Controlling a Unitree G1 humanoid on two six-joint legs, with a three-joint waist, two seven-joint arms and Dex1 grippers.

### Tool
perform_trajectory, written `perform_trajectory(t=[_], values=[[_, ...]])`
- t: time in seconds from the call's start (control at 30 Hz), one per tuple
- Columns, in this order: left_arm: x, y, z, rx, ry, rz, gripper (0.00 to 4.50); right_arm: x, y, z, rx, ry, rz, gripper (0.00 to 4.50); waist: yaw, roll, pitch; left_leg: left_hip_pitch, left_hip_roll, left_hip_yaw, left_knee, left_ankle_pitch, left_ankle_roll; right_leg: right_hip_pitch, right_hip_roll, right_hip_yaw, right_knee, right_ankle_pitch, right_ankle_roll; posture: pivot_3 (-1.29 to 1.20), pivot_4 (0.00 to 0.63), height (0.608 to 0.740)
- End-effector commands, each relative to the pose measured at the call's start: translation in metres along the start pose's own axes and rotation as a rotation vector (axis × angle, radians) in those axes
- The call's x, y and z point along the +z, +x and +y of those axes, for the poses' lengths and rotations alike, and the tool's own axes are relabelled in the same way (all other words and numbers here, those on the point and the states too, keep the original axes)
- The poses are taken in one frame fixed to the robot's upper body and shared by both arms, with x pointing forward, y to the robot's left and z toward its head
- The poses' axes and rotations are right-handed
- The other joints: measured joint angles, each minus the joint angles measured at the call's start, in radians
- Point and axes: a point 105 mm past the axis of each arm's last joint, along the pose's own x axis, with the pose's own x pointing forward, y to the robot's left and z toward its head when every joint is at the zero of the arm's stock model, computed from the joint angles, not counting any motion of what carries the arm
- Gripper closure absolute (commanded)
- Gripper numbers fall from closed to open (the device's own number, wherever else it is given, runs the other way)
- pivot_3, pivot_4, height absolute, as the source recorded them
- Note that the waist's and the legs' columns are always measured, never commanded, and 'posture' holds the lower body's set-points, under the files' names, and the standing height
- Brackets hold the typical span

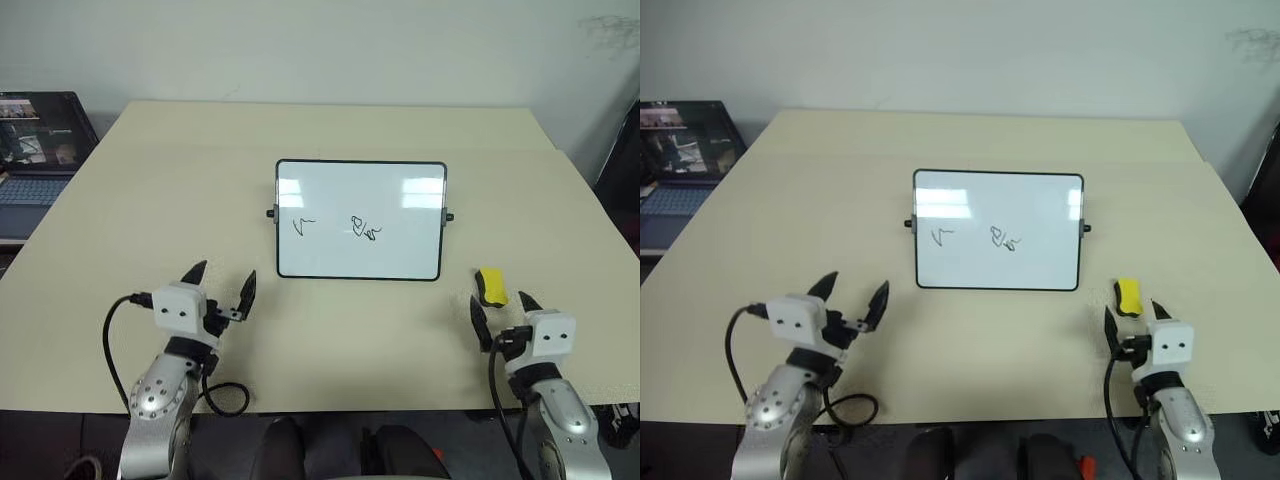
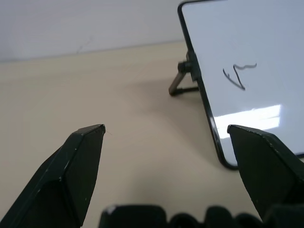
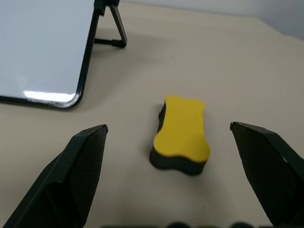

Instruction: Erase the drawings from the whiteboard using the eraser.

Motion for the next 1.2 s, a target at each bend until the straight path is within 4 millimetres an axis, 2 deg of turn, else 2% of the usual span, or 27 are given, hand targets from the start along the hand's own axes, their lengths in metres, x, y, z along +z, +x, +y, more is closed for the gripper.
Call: perform_trajectory(t=[0.03, 0.2, 0.33, 0.5, 0.57, 0.67, 0.73, 0.83, 0.9, 1.07, 1.13, 1.2], values=[[0.007, 0.0, 0.003, 0.032, 0.014, -0.031, 0.0, 0.014, 0.005, -0.001, 0.002, -0.033, -0.04, 0.02, 0.0, 0.0, 0.0, 0.0, 0.0, 0.0, 0.0, 0.0, 0.0, 0.0, 0.0, 0.0, 0.0, 0.0, 0.0, 0.0, 0.15, 0.74], [0.012, -0.001, 0.005, 0.064, 0.015, -0.058, 0.0, 0.026, 0.008, -0.004, -0.014, -0.121, -0.076, 0.02, 0.0, 0.0, 0.0, 0.003, 0.0, 0.0, 0.0, 0.0, 0.0, 0.004, 0.0, 0.0, 0.0, -0.002, 0.003, 0.0, 0.15, 0.74], [0.019, -0.009, 0.01, 0.072, 0.047, -0.088, 0.0, 0.027, 0.008, 0.009, 0.046, -0.059, -0.044, 0.02, -0.001, 0.0, -0.001, 0.003, 0.0, 0.0, 0.0, 0.0, 0.0, 0.004, 0.0, 0.0, 0.0, -0.002, 0.003, 0.0, 0.15, 0.74], [0.026, -0.024, 0.026, 0.107, 0.074, -0.098, 0.0, 0.042, 0.01, 0.02, 0.071, -0.086, -0.098, 0.02, -0.002, 0.001, -0.001, 0.004, 0.0, 0.0, 0.0, 0.0, 0.0, 0.004, 0.0, 0.0, -0.001, -0.002, 0.003, 0.0, 0.15, 0.74], [0.032, -0.024, 0.022, 0.071, 0.054, -0.106, 0.0, 0.042, 0.016, 0.013, 0.058, -0.078, -0.097, 0.02, -0.002, 0.0, -0.001, 0.004, 0.0, 0.0, 0.0, 0.0, 0.0, 0.004, 0.0, 0.0, -0.001, -0.002, 0.003, 0.0, 0.15, 0.74], [0.046, -0.023, 0.017, -0.036, 0.054, -0.119, 0.0, 0.047, 0.018, 0.005, 0.023, -0.107, -0.09, 0.02, 0.0, 0.0, -0.001, 0.004, 0.0, -0.001, 0.0, 0.0, 0.0, 0.005, 0.0, -0.001, -0.001, -0.002, 0.003, 0.0, 0.15, 0.74], [0.054, -0.015, 0.009, -0.163, 0.075, -0.119, 0.0, 0.047, 0.02, -0.011, -0.017, -0.093, -0.063, 0.02, 0.005, 0.0, -0.001, 0.005, 0.0, -0.001, 0.0, 0.0, 0.0, 0.006, 0.0, -0.001, -0.001, -0.002, 0.003, 0.0, 0.15, 0.74], [0.069, -0.003, 0.013, -0.258, 0.057, -0.138, 0.0, 0.047, 0.022, -0.026, -0.078, -0.09, -0.018, 0.02, 0.005, 0.001, -0.001, 0.005, 0.0, -0.001, 0.0, 0.0, 0.0, 0.006, 0.0, -0.001, -0.001, -0.002, 0.003, 0.0, 0.15, 0.74], [0.078, 0.001, 0.011, -0.339, 0.038, -0.141, 0.0, 0.05, 0.023, -0.029, -0.082, -0.068, 0.001, 0.02, 0.001, 0.001, -0.001, 0.006, 0.0, -0.001, 0.0, 0.0, 0.0, 0.006, 0.0, -0.001, -0.001, -0.002, 0.003, 0.0, 0.15, 0.74], [0.09, 0.002, -0.02, -0.686, 0.008, -0.055, 0.0, 0.063, 0.032, -0.03, -0.03, 0.031, 0.066, 0.02, -0.006, 0.003, 0.0, 0.006, 0.0, 0.001, -0.001, 0.0, 0.0, 0.006, 0.0, 0.0, -0.001, -0.002, 0.003, 0.0, 0.15, 0.74], [0.088, -0.006, -0.032, -0.843, -0.009, 0.016, 0.0, 0.071, 0.034, -0.03, -0.014, 0.03, 0.086, 0.02, -0.006, 0.004, 0.001, 0.006, 0.0, 0.001, -0.001, 0.0, 0.0, 0.005, 0.0, 0.0, -0.001, -0.002, 0.003, 0.0, 0.15, 0.74], [0.082, -0.01, -0.034, -0.912, 0.0, 0.065, 0.0, 0.074, 0.033, -0.028, 0.002, 0.043, 0.115, 0.02, -0.005, 0.004, 0.001, 0.006, 0.0, 0.001, -0.002, 0.0, 0.0, 0.005, 0.0, 0.001, -0.001, -0.002, 0.003, 0.0, 0.15, 0.74]])
